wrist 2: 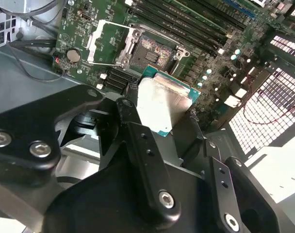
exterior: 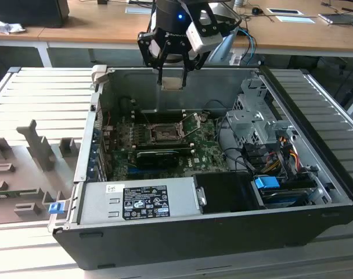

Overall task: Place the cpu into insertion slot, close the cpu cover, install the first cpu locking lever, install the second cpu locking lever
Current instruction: 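Place the cpu into insertion slot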

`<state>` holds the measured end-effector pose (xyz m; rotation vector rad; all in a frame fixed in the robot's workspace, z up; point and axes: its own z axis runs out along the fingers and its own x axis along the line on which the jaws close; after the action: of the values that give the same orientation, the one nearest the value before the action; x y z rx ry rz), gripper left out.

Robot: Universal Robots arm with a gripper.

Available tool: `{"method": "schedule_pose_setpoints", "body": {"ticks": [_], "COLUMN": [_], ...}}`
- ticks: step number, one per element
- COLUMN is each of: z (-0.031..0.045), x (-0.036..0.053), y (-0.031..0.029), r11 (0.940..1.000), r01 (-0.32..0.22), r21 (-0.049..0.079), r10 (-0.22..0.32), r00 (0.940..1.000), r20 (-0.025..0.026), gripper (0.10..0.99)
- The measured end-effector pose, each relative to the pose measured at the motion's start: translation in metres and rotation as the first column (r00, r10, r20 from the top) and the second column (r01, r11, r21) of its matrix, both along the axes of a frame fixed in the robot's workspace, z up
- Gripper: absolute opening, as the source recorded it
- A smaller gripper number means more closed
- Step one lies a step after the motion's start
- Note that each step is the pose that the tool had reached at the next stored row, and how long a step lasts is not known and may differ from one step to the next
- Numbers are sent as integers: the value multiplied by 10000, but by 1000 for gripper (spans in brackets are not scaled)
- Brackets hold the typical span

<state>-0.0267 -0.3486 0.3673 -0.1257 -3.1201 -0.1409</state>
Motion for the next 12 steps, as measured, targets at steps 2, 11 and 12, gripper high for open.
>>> {"method": "schedule_pose_setpoints", "body": {"ticks": [2,11,12], "z": [-1,-3,-3], "x": [0,0,0], "y": [0,0,0], "r11": [10000,9989,9987], "r01": [86,476,506], "r21": [0,-1,-1], "r10": [-86,-476,-506], "r00": [10000,9989,9987], "r20": [1,0,0], "gripper": [529,529,529]}}
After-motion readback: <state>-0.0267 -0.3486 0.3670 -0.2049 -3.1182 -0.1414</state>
